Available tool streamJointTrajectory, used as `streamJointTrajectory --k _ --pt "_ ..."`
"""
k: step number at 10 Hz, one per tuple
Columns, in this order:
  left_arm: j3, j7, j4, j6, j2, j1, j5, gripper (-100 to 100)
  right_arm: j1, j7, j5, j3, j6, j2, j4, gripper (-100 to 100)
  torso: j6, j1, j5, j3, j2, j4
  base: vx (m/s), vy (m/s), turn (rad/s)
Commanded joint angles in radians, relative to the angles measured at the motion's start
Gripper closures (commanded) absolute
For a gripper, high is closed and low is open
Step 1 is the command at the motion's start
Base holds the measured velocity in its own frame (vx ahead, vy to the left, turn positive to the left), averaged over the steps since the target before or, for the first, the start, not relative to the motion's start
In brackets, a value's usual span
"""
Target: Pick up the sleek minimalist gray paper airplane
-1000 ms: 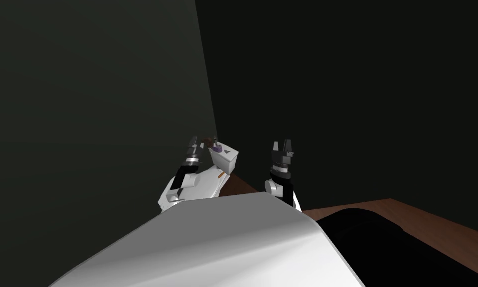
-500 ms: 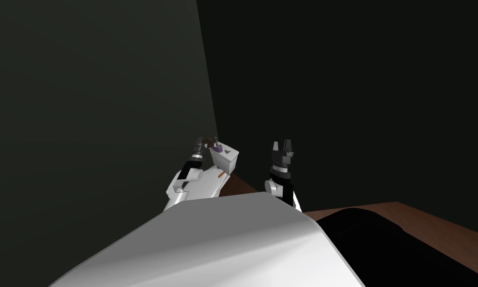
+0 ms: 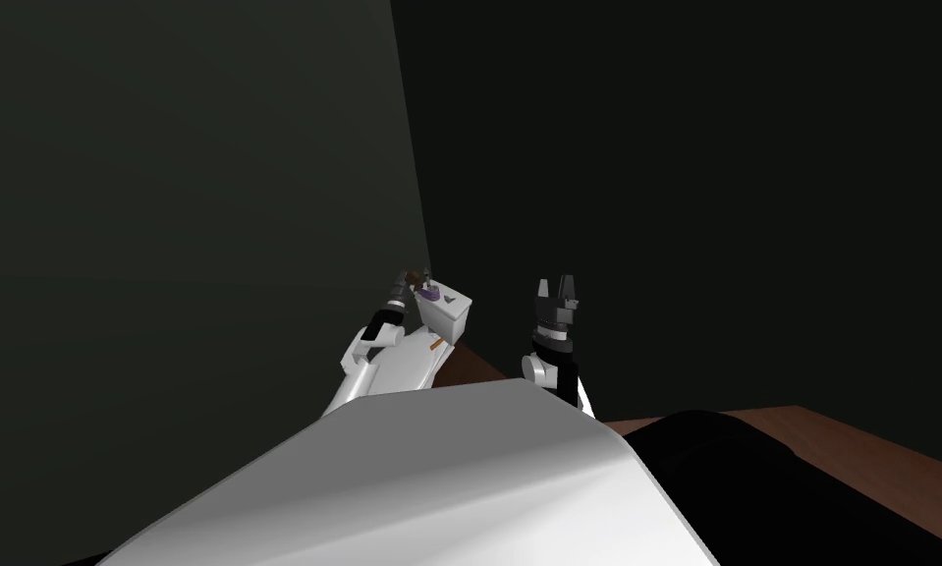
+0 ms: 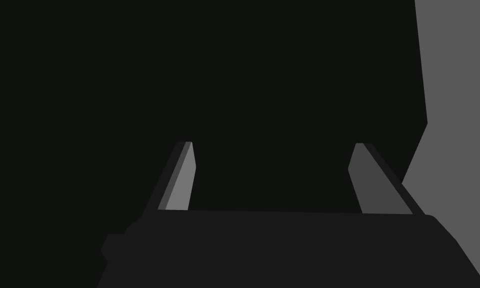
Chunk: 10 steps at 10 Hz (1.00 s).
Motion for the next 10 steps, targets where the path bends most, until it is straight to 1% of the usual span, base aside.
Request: streamJointTrajectory --k 1,2,3,4,5,6,7,8,9,10 --pt "0.000 0.001 0.050 0.050 0.006 -0.050 0.011 -100 0.000 0.000 0.000 0.000 0.000 0.000 0.000 0 0.000 0.000 0.000 0.000 0.000 0.000 0.008 0.002 0.043" --pt "0.000 0.001 0.078 0.054 0.006 -0.064 0.011 -100 0.000 0.000 0.000 0.000 0.000 0.000 0.000 0 0.000 0.000 0.000 0.000 0.000 0.000 0.011 -0.001 0.019" --pt "0.000 0.001 0.078 0.054 0.006 -0.064 0.011 -100 0.000 0.000 0.000 0.000 0.000 0.000 0.000 0 0.000 0.000 0.000 0.000 0.000 0.000 0.006 -0.001 0.000" --pt "0.001 0.002 0.116 0.107 0.012 -0.107 0.022 -100 0.000 0.000 0.000 0.000 0.000 0.000 0.000 0 0.000 0.000 0.000 0.000 0.000 0.000 0.010 -0.001 0.047" --pt "0.001 0.002 0.141 0.109 0.012 -0.124 0.022 -100 0.000 0.000 0.000 0.000 0.000 0.000 0.000 0 0.000 0.000 0.000 0.000 0.000 0.000 0.011 0.000 0.025" --pt "0.001 0.003 0.173 0.150 0.017 -0.160 0.033 -100 0.000 0.000 0.000 0.000 0.000 0.000 0.000 0 0.000 0.000 0.000 0.000 0.000 0.000 0.009 -0.010 0.030" --pt "0.001 0.003 0.199 0.164 0.017 -0.186 0.033 -100 0.000 0.000 0.000 0.000 0.000 0.000 0.000 0 0.000 -0.001 0.000 0.000 0.000 0.000 0.008 -0.010 0.029" --pt "0.001 0.003 0.218 0.164 0.017 -0.186 0.033 -100 0.000 0.000 0.000 0.000 0.000 0.000 0.000 0 0.000 -0.001 0.000 0.000 0.000 0.000 0.000 0.000 0.000" --pt "0.002 0.005 0.251 0.213 0.021 -0.231 0.045 -100 0.000 0.000 0.000 0.000 0.000 0.000 0.000 0 0.000 0.000 0.000 0.000 0.000 0.000 0.008 -0.009 0.028" --pt "0.002 0.005 0.280 0.221 0.021 -0.248 0.045 -100 0.000 0.000 0.000 0.000 0.000 0.000 0.000 0 0.000 -0.001 0.000 0.000 0.000 0.000 0.008 -0.009 0.026"
